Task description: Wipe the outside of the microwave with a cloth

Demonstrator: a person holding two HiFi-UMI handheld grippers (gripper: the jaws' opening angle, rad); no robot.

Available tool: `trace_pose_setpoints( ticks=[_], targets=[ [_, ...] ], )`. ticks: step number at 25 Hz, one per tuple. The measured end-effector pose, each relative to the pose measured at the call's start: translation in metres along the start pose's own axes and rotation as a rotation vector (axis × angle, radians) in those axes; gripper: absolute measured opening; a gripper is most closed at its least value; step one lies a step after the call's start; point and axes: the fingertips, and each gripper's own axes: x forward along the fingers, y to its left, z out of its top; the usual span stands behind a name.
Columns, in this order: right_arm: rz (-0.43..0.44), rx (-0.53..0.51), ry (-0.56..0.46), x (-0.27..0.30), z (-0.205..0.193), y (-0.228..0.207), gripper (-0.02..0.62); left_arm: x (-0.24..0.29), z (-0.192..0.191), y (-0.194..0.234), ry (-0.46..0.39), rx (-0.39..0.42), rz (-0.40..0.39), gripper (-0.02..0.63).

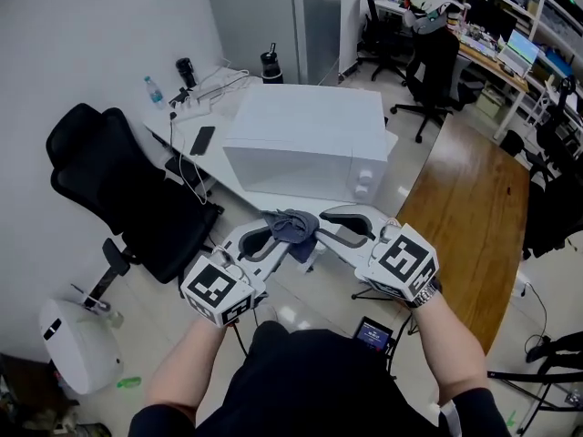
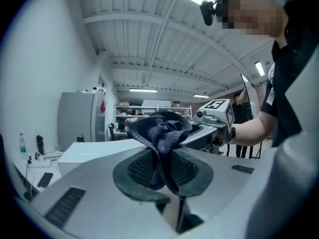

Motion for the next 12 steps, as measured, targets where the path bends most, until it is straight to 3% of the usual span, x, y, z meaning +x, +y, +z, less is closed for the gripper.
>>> trace_pose_setpoints(
  ticks=[5, 12],
  targets=[
    [-0.115, 0.014, 0.017, 0.02, -0.003, -0.022, 0.002, -0.018, -0.024, 0.043, 0.047, -0.003, 0.16, 0.064],
    [-0.195, 0.044, 0.015, 0.052, -0.001, -0.05, 0.0, -0.04, -0.062, 0.121, 0.093, -0.056, 0.354, 0.066]
  ],
)
